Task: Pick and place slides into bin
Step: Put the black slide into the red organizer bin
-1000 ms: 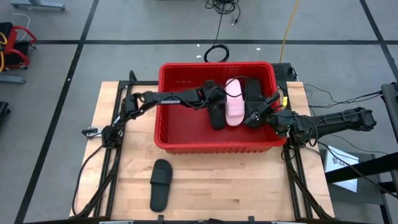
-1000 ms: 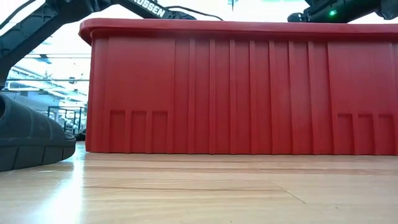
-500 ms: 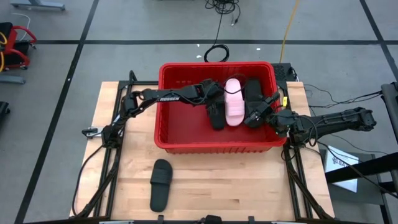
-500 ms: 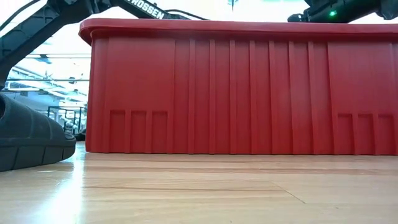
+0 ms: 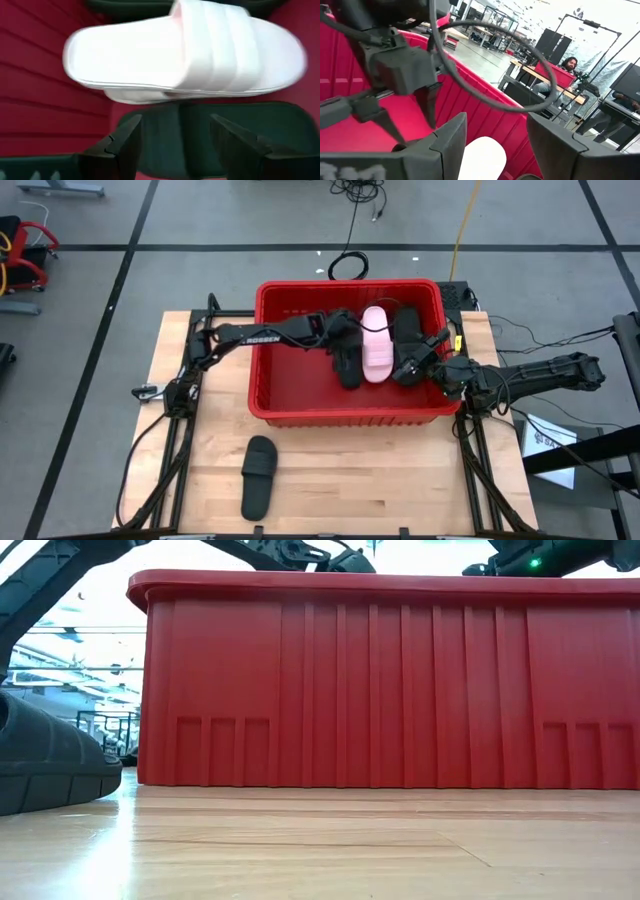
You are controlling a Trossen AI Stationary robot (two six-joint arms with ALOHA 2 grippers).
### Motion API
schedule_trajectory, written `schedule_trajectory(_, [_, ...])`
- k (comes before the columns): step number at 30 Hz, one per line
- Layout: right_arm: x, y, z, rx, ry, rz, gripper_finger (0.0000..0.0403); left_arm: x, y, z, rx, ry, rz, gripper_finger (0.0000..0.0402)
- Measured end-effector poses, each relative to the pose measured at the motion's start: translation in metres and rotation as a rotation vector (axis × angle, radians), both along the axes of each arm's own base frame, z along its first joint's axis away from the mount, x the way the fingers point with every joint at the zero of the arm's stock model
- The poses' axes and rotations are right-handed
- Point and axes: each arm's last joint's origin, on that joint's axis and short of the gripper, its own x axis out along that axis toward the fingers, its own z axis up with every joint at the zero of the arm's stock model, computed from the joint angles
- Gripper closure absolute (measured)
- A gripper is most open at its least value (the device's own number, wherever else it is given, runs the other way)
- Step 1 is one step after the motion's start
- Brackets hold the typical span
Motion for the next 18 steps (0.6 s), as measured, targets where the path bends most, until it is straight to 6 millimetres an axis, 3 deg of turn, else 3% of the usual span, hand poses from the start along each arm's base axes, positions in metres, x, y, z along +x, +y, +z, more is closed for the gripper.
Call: schedule_trajectory(18, [0.000, 0.000, 0.000, 0.001, -0.002, 0.000, 0.0206, -0.006, 0.009, -0.012, -0.069, 0.071, 0.012, 0.0176])
